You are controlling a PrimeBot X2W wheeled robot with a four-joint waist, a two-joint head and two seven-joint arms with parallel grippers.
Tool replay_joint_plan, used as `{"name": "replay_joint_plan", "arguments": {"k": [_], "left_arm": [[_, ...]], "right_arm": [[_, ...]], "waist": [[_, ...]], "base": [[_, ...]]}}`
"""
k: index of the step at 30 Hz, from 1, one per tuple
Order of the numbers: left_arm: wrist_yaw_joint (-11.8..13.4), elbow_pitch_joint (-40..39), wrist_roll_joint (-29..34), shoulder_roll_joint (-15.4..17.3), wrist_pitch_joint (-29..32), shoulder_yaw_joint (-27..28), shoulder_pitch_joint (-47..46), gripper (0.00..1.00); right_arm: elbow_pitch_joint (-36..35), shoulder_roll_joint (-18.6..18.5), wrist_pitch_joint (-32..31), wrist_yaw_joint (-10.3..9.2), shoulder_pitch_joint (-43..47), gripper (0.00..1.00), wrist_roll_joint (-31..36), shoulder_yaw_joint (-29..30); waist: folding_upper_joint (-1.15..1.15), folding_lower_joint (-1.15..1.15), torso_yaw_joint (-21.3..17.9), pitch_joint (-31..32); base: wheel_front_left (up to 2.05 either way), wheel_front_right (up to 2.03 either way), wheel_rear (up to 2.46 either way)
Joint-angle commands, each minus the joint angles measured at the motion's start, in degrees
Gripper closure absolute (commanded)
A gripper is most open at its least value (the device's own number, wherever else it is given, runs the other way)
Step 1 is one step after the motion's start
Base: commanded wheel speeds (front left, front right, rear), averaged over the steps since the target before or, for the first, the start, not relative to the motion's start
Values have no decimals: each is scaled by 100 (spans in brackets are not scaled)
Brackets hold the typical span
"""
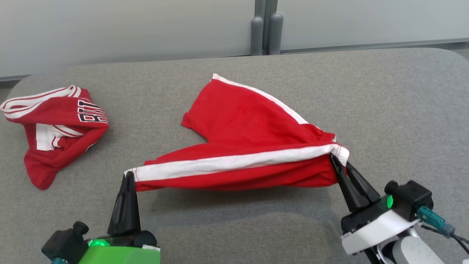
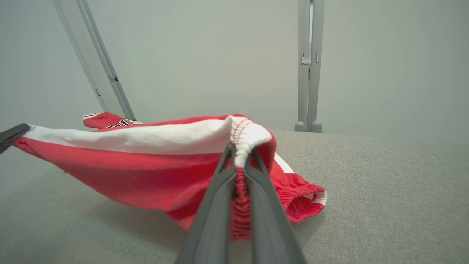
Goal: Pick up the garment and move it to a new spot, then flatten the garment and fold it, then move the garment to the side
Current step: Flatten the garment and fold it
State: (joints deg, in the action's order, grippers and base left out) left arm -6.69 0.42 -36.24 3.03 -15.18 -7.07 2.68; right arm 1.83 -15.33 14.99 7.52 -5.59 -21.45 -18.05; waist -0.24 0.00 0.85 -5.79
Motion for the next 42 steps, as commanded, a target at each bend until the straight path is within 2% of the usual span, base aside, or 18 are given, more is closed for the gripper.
{"name": "replay_joint_plan", "arguments": {"k": [1, 6, 15, 23, 31, 42], "left_arm": [[65, -164, 36, 0, 0, -32, 246, 100], [196, -607, -3, -6, 7, -163, 801, 100], [424, -1261, 42, 12, 86, -348, 1417, 100], [437, -1270, 179, 142, 221, -379, 1086, 100], [246, -300, 314, 411, 269, -326, -68, 100], [-7, 2193, 611, 735, 213, -605, -2547, 100]], "right_arm": [[-139, -15, 23, -6, 250, 100, 57, 32], [-478, -5, 23, -5, 836, 100, 85, 78], [-830, -268, 23, -5, 1416, 100, -95, -75], [-766, -145, 23, -5, 1374, 100, -204, 49], [-219, 142, 23, -5, 937, 100, -321, 133], [893, 748, 22, -5, -276, 100, -190, 213]], "waist": [[24, 0, 14, 172], [24, 0, -71, 320], [24, 0, -339, 352], [24, 0, -475, 310], [24, 0, -618, 103], [24, 0, -1061, -735]], "base": [[0, 0, 0], [0, 0, 0], [0, 0, 0], [0, 0, 0], [0, 0, 0], [0, 0, 0]]}}
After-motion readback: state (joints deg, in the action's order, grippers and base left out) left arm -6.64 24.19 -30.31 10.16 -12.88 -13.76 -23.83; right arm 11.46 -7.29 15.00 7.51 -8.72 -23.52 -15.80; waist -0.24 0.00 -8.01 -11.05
